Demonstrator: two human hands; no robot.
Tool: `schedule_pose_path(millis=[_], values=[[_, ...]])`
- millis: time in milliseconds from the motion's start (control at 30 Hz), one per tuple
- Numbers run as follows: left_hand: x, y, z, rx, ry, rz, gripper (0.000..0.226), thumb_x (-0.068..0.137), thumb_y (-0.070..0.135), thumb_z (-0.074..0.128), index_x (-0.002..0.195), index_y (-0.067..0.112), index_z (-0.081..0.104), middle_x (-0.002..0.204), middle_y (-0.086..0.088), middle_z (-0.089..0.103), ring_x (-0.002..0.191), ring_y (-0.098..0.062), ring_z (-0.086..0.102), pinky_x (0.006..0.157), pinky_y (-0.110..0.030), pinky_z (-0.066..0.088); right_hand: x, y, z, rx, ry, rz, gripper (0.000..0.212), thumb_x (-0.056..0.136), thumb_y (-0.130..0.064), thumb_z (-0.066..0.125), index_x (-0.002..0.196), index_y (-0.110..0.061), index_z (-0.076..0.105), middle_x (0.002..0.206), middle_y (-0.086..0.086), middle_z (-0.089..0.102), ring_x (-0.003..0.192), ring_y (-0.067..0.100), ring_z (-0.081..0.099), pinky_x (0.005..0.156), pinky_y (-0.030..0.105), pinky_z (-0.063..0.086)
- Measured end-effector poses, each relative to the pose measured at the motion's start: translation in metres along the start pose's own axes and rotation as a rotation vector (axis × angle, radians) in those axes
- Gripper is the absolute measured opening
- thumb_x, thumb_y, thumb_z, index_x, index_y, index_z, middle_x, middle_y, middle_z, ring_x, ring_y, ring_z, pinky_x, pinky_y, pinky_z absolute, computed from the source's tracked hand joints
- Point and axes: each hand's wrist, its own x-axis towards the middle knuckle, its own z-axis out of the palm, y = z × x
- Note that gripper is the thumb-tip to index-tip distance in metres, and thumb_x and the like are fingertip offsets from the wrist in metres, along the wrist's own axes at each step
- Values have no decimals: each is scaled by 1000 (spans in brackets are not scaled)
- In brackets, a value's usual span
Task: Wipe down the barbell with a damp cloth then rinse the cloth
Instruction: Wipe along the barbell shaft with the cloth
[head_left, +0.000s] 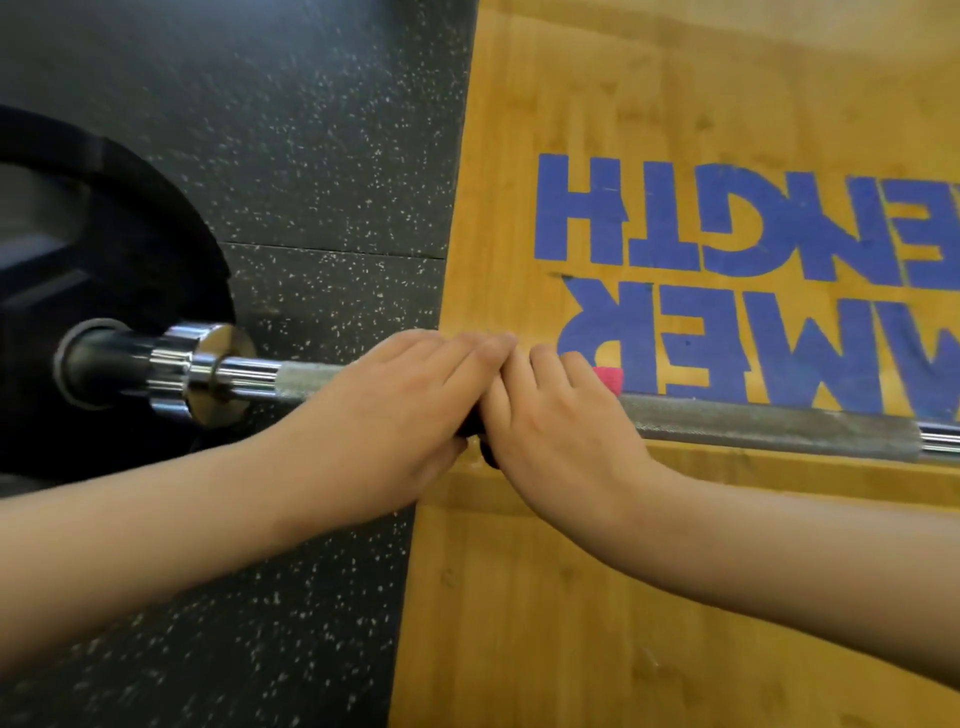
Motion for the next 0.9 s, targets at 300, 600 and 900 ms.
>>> schedule_pose_path(millis=[300, 600, 900], values=[[-80, -67, -22, 269, -72, -251, 97, 66, 21, 79, 147, 6, 29, 125, -6, 57, 110, -24, 57, 103, -38, 32, 88, -88, -11, 95, 22, -178, 43, 87, -16, 23, 108, -9, 61, 89, 5, 63, 73, 18, 56, 58, 32, 27], [-76, -75, -25, 274, -58, -175, 109, 57, 33, 82, 148, 13, 25, 114, -2, 60, 104, -22, 61, 104, -42, 36, 75, -69, -4, 82, 138, -107, 32, 88, -13, 35, 104, -5, 61, 75, 3, 60, 61, 19, 54, 57, 32, 20], [-21, -78, -43, 225, -628, -397, 62, 72, 52, 74, 118, 38, 36, 86, 16, 53, 87, -8, 52, 79, -25, 42, -17, 25, 1, 23, 68, -82, 38, 79, -3, 44, 113, 5, 60, 80, 12, 58, 63, 27, 52, 53, 35, 40]])
